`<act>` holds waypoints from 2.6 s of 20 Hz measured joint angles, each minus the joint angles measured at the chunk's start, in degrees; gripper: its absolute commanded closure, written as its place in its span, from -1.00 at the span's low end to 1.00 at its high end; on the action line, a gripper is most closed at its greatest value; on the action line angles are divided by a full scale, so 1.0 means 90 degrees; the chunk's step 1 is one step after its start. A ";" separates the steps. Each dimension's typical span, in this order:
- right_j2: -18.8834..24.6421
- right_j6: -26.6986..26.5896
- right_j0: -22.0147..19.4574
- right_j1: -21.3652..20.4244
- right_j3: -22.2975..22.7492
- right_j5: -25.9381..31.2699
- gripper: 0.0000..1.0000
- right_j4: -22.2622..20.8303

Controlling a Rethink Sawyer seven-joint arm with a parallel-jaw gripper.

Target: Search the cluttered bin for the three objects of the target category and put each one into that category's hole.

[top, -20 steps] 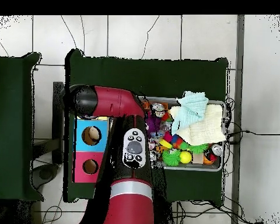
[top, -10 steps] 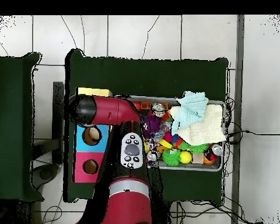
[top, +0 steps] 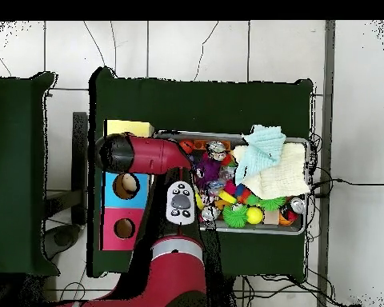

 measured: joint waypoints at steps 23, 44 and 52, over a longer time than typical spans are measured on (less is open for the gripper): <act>0.0098 0.0000 -0.0003 -0.0267 0.0421 -0.0284 1.00 0.0001; 0.0043 0.0000 0.0137 -0.2066 0.0869 0.2546 1.00 -0.0009; 0.0040 0.0000 0.0160 -0.2550 0.0869 0.3061 1.00 -0.0010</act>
